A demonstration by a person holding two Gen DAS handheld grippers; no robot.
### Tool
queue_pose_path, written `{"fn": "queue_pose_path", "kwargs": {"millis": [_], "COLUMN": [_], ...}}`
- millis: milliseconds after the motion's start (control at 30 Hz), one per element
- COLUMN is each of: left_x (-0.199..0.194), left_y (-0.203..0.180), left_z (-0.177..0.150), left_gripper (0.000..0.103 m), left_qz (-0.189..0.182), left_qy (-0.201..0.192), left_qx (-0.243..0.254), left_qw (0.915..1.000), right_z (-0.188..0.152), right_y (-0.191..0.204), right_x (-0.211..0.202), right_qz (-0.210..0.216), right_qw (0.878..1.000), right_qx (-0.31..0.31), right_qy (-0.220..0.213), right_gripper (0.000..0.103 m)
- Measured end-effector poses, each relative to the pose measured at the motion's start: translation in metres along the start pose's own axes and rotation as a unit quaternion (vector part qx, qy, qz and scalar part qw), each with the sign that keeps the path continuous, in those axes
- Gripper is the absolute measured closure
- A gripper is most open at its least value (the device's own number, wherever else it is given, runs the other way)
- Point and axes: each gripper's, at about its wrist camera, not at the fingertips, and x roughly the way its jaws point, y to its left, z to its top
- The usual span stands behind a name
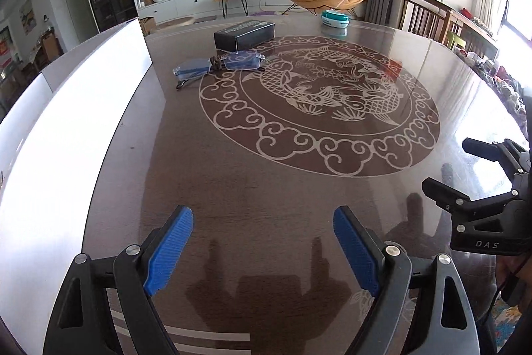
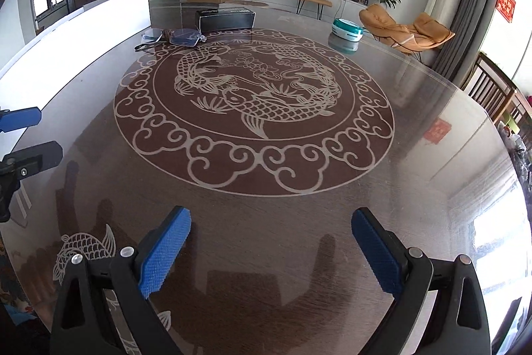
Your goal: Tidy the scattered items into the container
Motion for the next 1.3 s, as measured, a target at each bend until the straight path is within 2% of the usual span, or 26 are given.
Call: {"fn": "queue_pose_path", "kwargs": {"millis": [200, 333, 500, 1033, 1167, 1300], "left_x": [0.025, 0.031, 0.042, 0.055, 0.056, 0.051], "left_y": [-0.005, -0.001, 0.001, 0.002, 0.011, 0.033], "left_z": [0.001, 0.007, 0.015, 0.034, 0.037, 0.029], "left_gripper": [0.015, 0.015, 0.0, 0.0, 0.0, 0.0], "left_qz": [0.009, 0.0, 0.002, -0.016, -0.032, -0.022], "left_qy": [0.017, 0.012, 0.02, 0.024, 0.041, 0.056], "left_qx": [-0.001, -0.022, -0.029, -0.009, 0.012, -0.002], "left_qw": [0.9998, 0.9997, 0.9994, 0.9995, 0.9986, 0.9982], "right_z": [-0.001, -0.002, -0.002, -0.003, -0.003, -0.005], "right_y": [-0.009, -0.013, -0.014, -0.021, -0.021, -0.021], "right_x": [0.004, 0.007, 0.01, 0.014, 0.014, 0.013], "right_qz": [0.009, 0.006, -0.009, 0.01, 0.009, 0.003], "right_qw": [1.0, 0.999, 0.999, 0.997, 0.997, 0.996], "right_qx": [0.028, 0.044, 0.052, 0.076, 0.077, 0.086], "right_qy": [-0.003, 0.007, 0.013, 0.022, 0.023, 0.024], "right_gripper": [0.005, 0.005, 0.002, 0.0, 0.0, 0.0]}}
